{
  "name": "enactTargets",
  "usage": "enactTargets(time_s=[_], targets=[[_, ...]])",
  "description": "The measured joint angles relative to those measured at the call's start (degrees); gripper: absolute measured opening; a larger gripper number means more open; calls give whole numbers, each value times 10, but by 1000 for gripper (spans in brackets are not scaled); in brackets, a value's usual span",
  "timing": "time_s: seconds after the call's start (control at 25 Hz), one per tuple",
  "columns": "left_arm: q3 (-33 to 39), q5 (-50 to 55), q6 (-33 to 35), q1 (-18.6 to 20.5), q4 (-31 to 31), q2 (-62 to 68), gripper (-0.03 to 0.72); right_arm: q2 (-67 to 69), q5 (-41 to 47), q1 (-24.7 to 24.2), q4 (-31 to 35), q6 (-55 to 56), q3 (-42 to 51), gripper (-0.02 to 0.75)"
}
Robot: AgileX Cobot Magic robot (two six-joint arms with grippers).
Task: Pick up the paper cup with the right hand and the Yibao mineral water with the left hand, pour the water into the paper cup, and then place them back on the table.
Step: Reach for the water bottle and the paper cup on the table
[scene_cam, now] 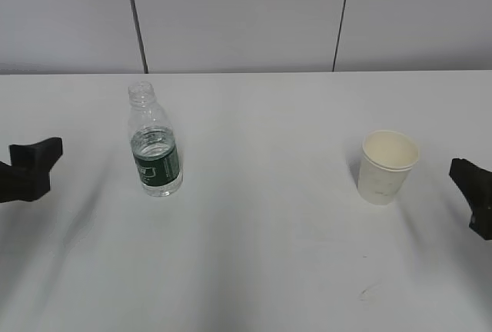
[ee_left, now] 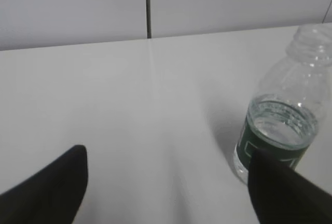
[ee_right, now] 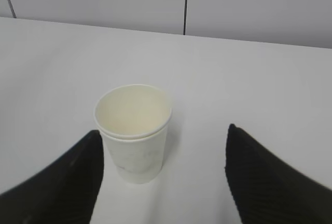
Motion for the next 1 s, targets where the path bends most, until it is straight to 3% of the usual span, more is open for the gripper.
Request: enactTargets(time_s=[0.32, 0.52, 0.92, 1.0], targets=[[-3, -161, -1, -10, 57, 177, 574, 154, -108, 0, -71, -3, -3, 571], [-8, -274, -1, -10, 101, 299, 574, 280, -205, 0, -77, -42, -5, 571], [-13, -291, -1, -10, 129, 374, 574, 398, -220, 0, -56, -54, -14, 573], [-21, -292, 2, -10, 131, 383, 574, 403, -221, 0, -55, -54, -17, 607]])
